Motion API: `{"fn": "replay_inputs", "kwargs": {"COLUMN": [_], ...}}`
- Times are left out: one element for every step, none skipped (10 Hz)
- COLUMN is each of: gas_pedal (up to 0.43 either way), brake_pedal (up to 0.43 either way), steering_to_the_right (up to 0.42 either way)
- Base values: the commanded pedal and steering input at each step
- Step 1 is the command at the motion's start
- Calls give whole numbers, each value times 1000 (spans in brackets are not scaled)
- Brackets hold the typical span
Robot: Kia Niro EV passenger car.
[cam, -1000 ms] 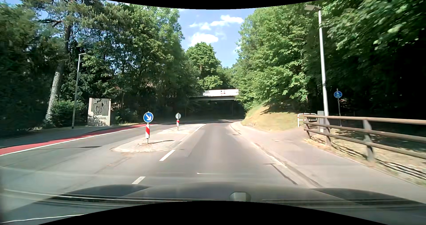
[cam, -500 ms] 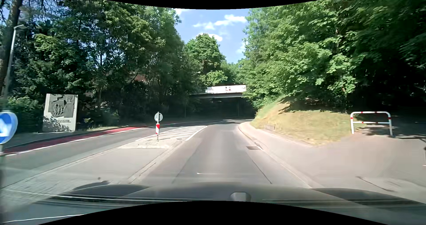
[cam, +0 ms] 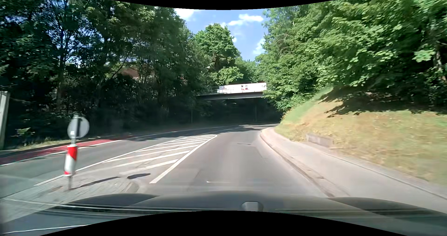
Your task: Follow the waypoints while adhering to traffic rules and regulations
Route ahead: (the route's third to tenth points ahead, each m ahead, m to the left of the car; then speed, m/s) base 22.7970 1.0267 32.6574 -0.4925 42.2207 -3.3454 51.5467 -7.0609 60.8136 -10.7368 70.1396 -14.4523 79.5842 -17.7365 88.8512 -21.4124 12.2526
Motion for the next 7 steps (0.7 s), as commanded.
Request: {"fn": "replay_inputs", "kwargs": {"gas_pedal": [138,87,87,79,79,79,79], "brake_pedal": [6,6,6,6,6,6,6], "steering_to_the_right": [-2,0,2,6,12,18,21]}}
